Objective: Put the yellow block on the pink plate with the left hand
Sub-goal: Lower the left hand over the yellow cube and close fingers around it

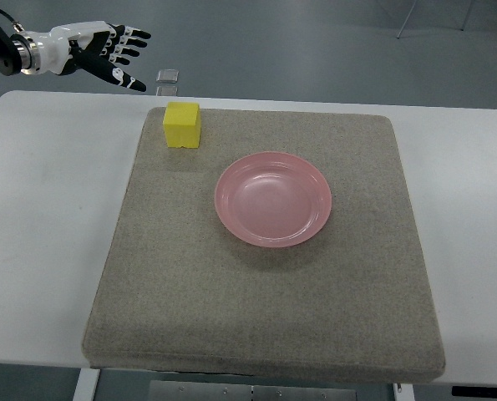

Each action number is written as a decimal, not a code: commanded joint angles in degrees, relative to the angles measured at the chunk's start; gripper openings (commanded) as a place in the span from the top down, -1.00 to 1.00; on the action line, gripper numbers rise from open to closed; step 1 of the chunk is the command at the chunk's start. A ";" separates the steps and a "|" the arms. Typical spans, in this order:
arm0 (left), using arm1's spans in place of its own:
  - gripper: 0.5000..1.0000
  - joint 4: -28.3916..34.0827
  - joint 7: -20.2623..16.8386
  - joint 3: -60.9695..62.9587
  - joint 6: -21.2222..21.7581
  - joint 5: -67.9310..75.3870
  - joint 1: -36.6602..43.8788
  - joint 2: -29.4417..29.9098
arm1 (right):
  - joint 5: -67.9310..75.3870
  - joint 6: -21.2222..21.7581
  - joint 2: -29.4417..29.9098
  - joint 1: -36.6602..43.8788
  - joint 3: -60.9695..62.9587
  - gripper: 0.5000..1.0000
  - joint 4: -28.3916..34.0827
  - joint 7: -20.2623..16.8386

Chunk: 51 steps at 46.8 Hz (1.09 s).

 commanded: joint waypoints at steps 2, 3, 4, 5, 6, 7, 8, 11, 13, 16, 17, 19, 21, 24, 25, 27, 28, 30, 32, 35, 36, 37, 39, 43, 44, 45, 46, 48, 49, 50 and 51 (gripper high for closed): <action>-0.95 -1.56 -2.66 6.55 0.01 0.27 -1.74 -0.33 | 0.00 0.00 0.00 -0.01 0.00 -0.69 0.00 -0.10; -0.95 -2.00 -3.36 8.22 0.01 0.36 -2.09 -0.42 | 0.00 0.00 0.00 -0.01 0.00 -0.69 0.00 -0.10; -0.95 -2.35 -4.07 9.80 0.01 0.36 -2.45 -0.51 | 0.00 0.00 0.00 -0.01 0.00 -0.69 0.00 -0.10; -0.95 -2.62 -4.59 11.56 0.01 0.28 -2.80 -0.59 | 0.00 0.00 0.00 -0.01 0.00 -0.69 0.00 -0.01; -0.95 -2.88 -5.30 13.14 0.01 0.27 -3.15 -0.59 | 0.00 0.00 0.00 -0.01 0.00 -0.69 0.00 -0.01; -0.95 -3.15 -5.91 14.64 0.01 0.27 -3.41 -0.68 | 0.00 0.00 0.00 -0.01 0.00 -0.69 0.00 -0.01; -0.95 -3.41 -6.44 16.13 0.12 0.27 -3.68 -0.94 | 0.00 0.00 0.00 -0.01 0.00 -0.69 0.00 -0.10; -0.95 -3.76 -7.50 19.65 3.36 0.36 -4.03 -1.91 | 0.00 0.00 0.00 -0.01 0.00 -0.69 0.00 -0.01; -0.96 -3.76 -7.68 21.41 5.21 0.36 -4.29 -2.61 | 0.00 0.00 0.00 -0.01 0.00 -0.69 0.00 -0.01; -0.96 -3.42 -7.68 23.26 7.23 0.45 -4.47 -3.32 | 0.00 0.00 0.00 -0.01 0.00 -0.69 0.00 -0.10; -0.96 -3.24 -7.68 23.70 7.76 0.54 -4.56 -3.58 | 0.00 0.00 0.00 -0.01 0.00 -0.69 0.00 -0.01; -0.97 -3.06 -7.68 25.02 8.64 0.54 -4.56 -3.93 | 0.00 0.00 0.00 -0.01 0.00 -0.69 0.00 -0.10; -0.97 -2.89 -7.68 26.25 9.52 0.62 -4.56 -4.37 | 0.00 0.00 0.00 -0.01 0.00 -0.69 0.00 -0.01; -0.97 -2.10 -7.68 28.18 11.28 0.63 -4.65 -5.16 | 0.00 0.00 0.00 -0.01 0.00 -0.69 0.00 -0.01; -0.97 -1.49 -7.68 28.80 12.07 0.63 -4.65 -5.60 | 0.00 0.00 0.00 -0.01 0.00 -0.69 0.00 -0.01; -0.97 -0.43 -7.68 30.12 13.21 0.63 -4.65 -6.48 | 0.00 0.00 0.00 -0.01 0.00 -0.69 0.00 -0.01; -0.97 0.10 -7.68 30.73 13.65 0.63 -4.65 -7.01 | 0.00 0.00 0.00 -0.01 0.00 -0.69 0.00 -0.01; -0.97 1.24 -7.68 31.96 14.27 0.63 -4.65 -7.88 | 0.00 0.00 0.00 -0.01 0.00 -0.69 0.00 -0.01; -0.97 2.29 -7.68 32.76 14.45 0.63 -4.65 -8.59 | 0.00 0.00 0.00 -0.01 0.00 -0.69 0.00 -0.01; -0.97 3.70 -7.68 33.64 14.45 0.63 -4.65 -9.47 | 0.00 0.00 0.00 -0.01 0.00 -0.69 0.00 -0.01; -0.97 3.97 -7.68 33.90 14.53 0.63 -4.65 -9.82 | 0.00 0.00 0.00 -0.01 0.00 -0.69 0.00 -0.01; -0.97 4.23 -7.68 34.16 14.54 0.63 -4.65 -10.08 | 0.00 0.00 0.00 -0.01 0.00 -0.69 0.00 -0.01; -0.97 4.58 -7.68 34.52 14.54 0.63 -4.65 -10.52 | 0.00 0.00 0.00 -0.01 0.00 -0.69 0.00 -0.01; -0.98 4.67 -7.68 34.60 14.62 0.63 -4.65 -10.88 | 0.00 0.00 0.00 -0.01 0.00 -0.69 0.00 -0.01; -0.98 4.67 -7.59 34.60 14.62 0.63 -4.65 -10.88 | 0.00 0.00 0.00 -0.01 0.00 -0.69 0.00 -0.01; -0.98 4.67 -7.68 34.60 14.62 0.63 -4.65 -10.96 | 0.00 0.00 0.00 -0.01 0.00 -0.69 0.00 -0.01; -0.98 4.76 -7.68 34.60 14.62 0.63 -4.65 -11.14 | 0.00 0.00 0.00 -0.01 0.00 -0.69 0.00 -0.01; -0.98 4.94 -7.59 34.60 14.71 0.63 -4.65 -11.75 | 0.00 0.00 0.00 -0.01 0.00 -0.69 0.00 -0.01; -0.98 5.02 -7.59 34.69 14.80 0.63 -4.56 -12.10 | 0.00 0.00 0.00 -0.01 0.00 -0.69 0.00 -0.01; -0.97 5.29 -7.59 34.69 15.06 0.63 -4.56 -12.37 | 0.00 0.00 0.00 -0.01 0.00 -0.69 0.00 -0.10; -0.97 5.81 -7.59 34.78 15.41 0.63 -4.56 -12.63 | 0.00 0.00 0.00 -0.01 0.00 -0.69 0.00 -0.01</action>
